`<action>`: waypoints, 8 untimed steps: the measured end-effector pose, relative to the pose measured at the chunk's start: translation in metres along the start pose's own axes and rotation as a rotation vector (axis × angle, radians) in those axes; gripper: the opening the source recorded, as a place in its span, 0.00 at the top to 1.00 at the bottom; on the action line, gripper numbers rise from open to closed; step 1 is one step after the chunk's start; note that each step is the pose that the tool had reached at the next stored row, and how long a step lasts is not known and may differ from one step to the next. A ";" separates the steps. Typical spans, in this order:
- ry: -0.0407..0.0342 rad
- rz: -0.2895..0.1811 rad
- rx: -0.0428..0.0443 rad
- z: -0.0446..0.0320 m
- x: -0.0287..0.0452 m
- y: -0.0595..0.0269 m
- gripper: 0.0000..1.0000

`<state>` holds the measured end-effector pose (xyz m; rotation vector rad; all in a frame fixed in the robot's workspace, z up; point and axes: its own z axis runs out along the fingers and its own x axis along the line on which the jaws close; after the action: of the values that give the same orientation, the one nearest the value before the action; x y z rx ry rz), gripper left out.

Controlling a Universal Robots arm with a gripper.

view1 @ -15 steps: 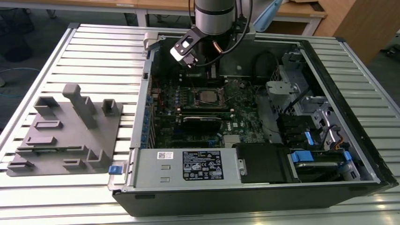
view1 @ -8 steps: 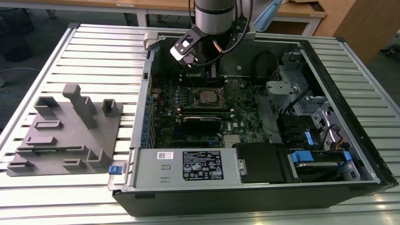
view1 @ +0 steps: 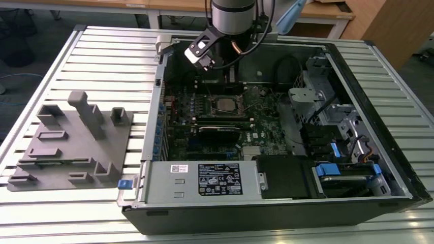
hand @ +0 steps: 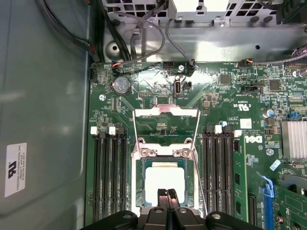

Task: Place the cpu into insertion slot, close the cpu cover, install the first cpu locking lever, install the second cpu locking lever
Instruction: 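Close the cpu cover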

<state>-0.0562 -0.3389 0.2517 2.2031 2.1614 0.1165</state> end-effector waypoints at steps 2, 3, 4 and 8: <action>0.0002 0.000 -0.0001 -0.0009 0.0000 0.0001 0.89; 0.0004 0.000 -0.0002 -0.0010 0.0000 0.0001 0.89; -0.0003 0.000 0.0000 -0.0011 0.0000 0.0001 0.89; -0.0009 0.000 -0.0001 -0.0011 0.0000 0.0001 0.89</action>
<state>-0.0562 -0.3389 0.2528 2.2026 2.1610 0.1155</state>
